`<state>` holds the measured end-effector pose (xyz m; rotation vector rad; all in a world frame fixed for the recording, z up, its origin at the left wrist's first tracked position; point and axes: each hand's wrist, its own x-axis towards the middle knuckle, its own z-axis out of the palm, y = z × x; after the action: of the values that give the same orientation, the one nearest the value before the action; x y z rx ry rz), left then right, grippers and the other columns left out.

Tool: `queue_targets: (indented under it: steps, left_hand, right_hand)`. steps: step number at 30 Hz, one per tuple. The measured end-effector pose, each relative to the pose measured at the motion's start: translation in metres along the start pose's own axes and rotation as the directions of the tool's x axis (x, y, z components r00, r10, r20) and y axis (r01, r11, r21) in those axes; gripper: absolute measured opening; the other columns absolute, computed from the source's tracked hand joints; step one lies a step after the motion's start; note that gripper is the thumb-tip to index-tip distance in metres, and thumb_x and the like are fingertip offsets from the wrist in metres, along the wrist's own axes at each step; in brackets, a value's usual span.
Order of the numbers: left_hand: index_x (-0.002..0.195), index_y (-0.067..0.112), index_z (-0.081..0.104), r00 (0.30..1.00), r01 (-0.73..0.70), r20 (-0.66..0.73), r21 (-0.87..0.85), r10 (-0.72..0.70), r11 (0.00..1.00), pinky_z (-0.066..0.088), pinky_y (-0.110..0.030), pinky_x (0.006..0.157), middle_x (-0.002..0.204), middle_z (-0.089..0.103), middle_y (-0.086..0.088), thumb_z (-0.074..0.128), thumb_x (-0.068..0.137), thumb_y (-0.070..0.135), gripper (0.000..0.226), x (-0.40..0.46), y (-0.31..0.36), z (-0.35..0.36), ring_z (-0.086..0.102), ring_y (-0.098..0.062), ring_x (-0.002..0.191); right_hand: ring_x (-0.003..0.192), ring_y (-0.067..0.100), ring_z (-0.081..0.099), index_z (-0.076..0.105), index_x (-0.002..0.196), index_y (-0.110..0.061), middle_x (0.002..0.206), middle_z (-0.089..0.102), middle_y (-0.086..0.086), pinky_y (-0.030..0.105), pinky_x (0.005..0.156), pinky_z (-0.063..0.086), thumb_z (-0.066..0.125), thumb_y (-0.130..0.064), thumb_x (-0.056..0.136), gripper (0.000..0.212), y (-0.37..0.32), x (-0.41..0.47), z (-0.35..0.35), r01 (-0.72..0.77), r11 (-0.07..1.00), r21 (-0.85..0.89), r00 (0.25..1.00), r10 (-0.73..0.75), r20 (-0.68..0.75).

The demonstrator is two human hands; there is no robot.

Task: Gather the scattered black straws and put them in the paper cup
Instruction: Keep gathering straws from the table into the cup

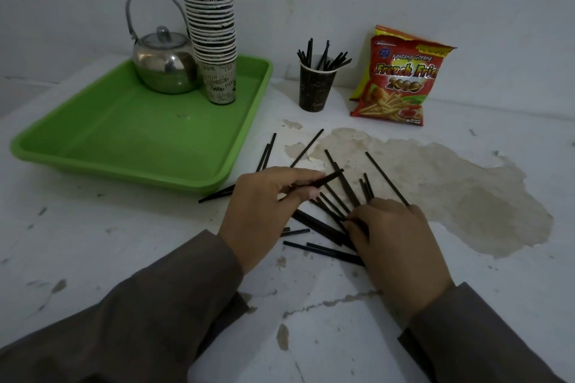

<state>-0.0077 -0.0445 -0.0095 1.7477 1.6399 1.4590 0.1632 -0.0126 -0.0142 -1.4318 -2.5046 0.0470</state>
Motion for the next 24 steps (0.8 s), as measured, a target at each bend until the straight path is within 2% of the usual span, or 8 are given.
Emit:
queue_targets:
  steps: [2, 5, 9, 12, 15, 18, 22, 24]
  left_hand:
    - [0.096, 0.037, 0.067, 0.998, 0.052, -0.017, -0.016, -0.052, 0.999, 0.048, -0.008, 0.074, 0.083, 0.067, 0.017, 0.072, 0.076, 0.013, 0.032, 0.0007, 0.0008, -0.0013, 0.063, -0.001, 0.079]
    - [0.093, 0.032, 0.069, 0.994, 0.107, -0.020, -0.092, -0.110, 0.990, 0.047, -0.006, 0.072, 0.081, 0.068, 0.017, 0.072, 0.075, 0.012, 0.027, 0.0013, 0.0028, -0.0021, 0.064, 0.001, 0.078]
    - [0.086, 0.036, 0.068, 0.992, 0.120, -0.009, -0.134, -0.122, 0.984, 0.047, -0.006, 0.070, 0.068, 0.067, 0.027, 0.073, 0.073, 0.010, 0.029, 0.0008, 0.0065, -0.0020, 0.065, 0.006, 0.073]
    - [0.087, 0.031, 0.070, 0.991, 0.130, 0.007, -0.158, -0.131, 0.979, 0.051, -0.011, 0.073, 0.074, 0.070, 0.021, 0.073, 0.074, 0.010, 0.025, 0.0013, 0.0065, -0.0012, 0.067, 0.002, 0.074]
    - [0.091, 0.022, 0.071, 0.988, 0.152, 0.020, -0.188, -0.151, 0.970, 0.054, -0.017, 0.077, 0.080, 0.072, 0.011, 0.072, 0.076, 0.009, 0.020, 0.0016, 0.0057, -0.0002, 0.069, -0.003, 0.077]
    - [0.091, 0.021, 0.071, 0.984, 0.178, 0.025, -0.232, -0.177, 0.956, 0.055, -0.022, 0.080, 0.083, 0.073, 0.006, 0.071, 0.076, 0.008, 0.020, 0.0016, 0.0056, -0.0006, 0.070, -0.007, 0.080]
    - [0.087, 0.021, 0.070, 0.986, 0.165, 0.018, -0.276, -0.166, 0.947, 0.055, -0.020, 0.079, 0.083, 0.073, 0.002, 0.068, 0.077, 0.005, 0.019, 0.0023, 0.0081, -0.0022, 0.070, -0.010, 0.080]
    - [0.085, 0.022, 0.069, 0.985, 0.170, 0.017, -0.311, -0.174, 0.935, 0.054, -0.017, 0.076, 0.082, 0.073, 0.001, 0.068, 0.077, 0.004, 0.020, 0.0028, 0.0089, -0.0030, 0.069, -0.010, 0.079]
  right_hand:
    - [0.076, 0.026, 0.061, 0.071, 0.080, -0.016, 0.077, 0.066, 0.003, 0.040, 0.080, 0.042, 0.057, -0.025, 0.086, 0.018, -0.0023, -0.0006, 0.0004, 0.006, 1.000, -0.004, 0.999, -0.006, -0.048]
    - [0.073, 0.026, 0.061, 0.071, 0.078, -0.015, 0.074, 0.066, 0.004, 0.041, 0.073, 0.046, 0.065, -0.030, 0.080, 0.015, -0.0054, 0.0002, 0.0013, 0.009, 1.000, -0.022, 0.999, -0.010, -0.048]
    - [0.059, 0.026, 0.061, 0.070, 0.066, -0.014, 0.061, 0.064, 0.004, 0.038, 0.058, 0.049, 0.082, -0.018, 0.062, 0.013, -0.0079, 0.0023, 0.0053, 0.006, 0.997, -0.076, 0.999, -0.009, -0.037]
    - [0.055, 0.024, 0.059, 0.068, 0.061, -0.015, 0.058, 0.062, 0.002, 0.033, 0.055, 0.047, 0.082, -0.010, 0.059, 0.015, -0.0073, 0.0028, 0.0051, 0.019, 0.995, -0.103, 0.999, -0.023, -0.043]
    - [0.055, 0.023, 0.058, 0.064, 0.059, -0.015, 0.058, 0.062, 0.003, 0.032, 0.055, 0.045, 0.079, -0.009, 0.058, 0.016, -0.0064, 0.0027, 0.0061, 0.014, 0.995, -0.098, 1.000, -0.017, -0.025]
    - [0.063, 0.025, 0.058, 0.064, 0.066, -0.012, 0.066, 0.063, 0.005, 0.032, 0.063, 0.041, 0.070, -0.009, 0.069, 0.007, -0.0061, 0.0029, 0.0071, -0.009, 0.998, -0.056, 1.000, 0.009, 0.007]
    - [0.077, 0.025, 0.056, 0.062, 0.080, -0.009, 0.080, 0.063, 0.007, 0.031, 0.071, 0.034, 0.056, -0.013, 0.083, 0.008, -0.0036, 0.0046, 0.0045, -0.029, 0.999, 0.042, 1.000, 0.029, 0.013]
    - [0.077, 0.021, 0.055, 0.061, 0.084, -0.010, 0.082, 0.062, 0.006, 0.030, 0.071, 0.040, 0.052, -0.014, 0.086, 0.010, -0.0030, 0.0042, 0.0002, -0.060, 0.990, 0.126, 0.998, 0.062, -0.005]
